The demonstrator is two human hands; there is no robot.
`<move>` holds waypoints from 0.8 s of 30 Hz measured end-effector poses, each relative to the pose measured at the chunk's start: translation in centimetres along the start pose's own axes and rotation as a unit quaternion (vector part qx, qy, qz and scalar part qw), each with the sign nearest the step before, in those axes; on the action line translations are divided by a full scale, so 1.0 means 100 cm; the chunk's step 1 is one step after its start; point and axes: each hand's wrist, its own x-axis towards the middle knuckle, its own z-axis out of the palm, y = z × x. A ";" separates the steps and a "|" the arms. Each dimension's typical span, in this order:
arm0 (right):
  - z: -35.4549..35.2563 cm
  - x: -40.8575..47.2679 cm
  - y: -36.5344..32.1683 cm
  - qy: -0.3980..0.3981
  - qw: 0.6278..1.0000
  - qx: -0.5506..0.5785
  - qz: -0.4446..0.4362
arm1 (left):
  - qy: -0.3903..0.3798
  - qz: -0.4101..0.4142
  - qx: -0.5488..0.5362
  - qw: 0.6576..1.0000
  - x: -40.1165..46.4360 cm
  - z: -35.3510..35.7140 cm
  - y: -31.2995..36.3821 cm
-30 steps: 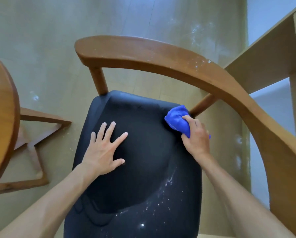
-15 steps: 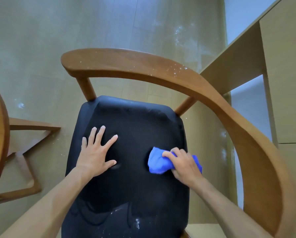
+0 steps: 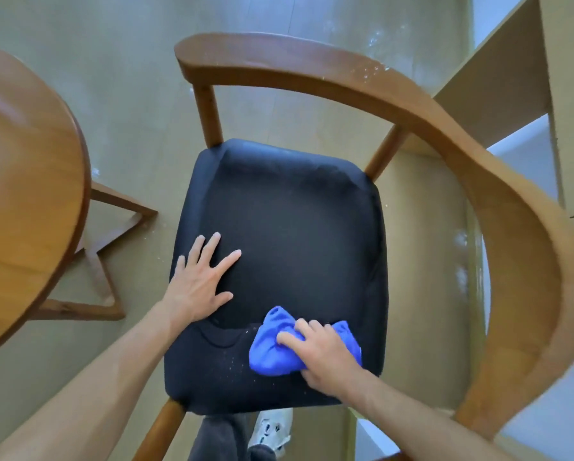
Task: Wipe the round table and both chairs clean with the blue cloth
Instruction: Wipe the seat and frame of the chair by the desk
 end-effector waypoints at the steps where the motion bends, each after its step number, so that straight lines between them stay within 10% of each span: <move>1: 0.000 -0.007 -0.004 -0.042 0.998 -0.008 -0.053 | -0.010 0.000 0.003 1.000 -0.014 0.005 -0.001; 5: -0.033 0.009 0.022 -0.037 0.987 -0.082 -0.134 | -0.018 0.008 -0.026 0.999 -0.033 0.007 -0.004; 11: -0.070 0.098 0.044 0.191 0.937 0.093 0.278 | 0.019 0.035 -0.104 0.994 -0.018 0.009 -0.026; 16: 0.012 0.044 -0.046 0.156 0.987 -0.008 -0.030 | 0.012 0.039 -0.075 0.996 -0.015 0.013 -0.033; 20: 0.030 0.014 -0.078 -0.033 0.962 -0.098 -0.254 | 0.007 0.048 0.000 0.999 -0.019 0.009 -0.028; 24: 0.011 0.059 -0.085 0.044 0.972 -0.104 -0.205 | 0.000 0.062 -0.033 0.998 -0.011 -0.001 -0.034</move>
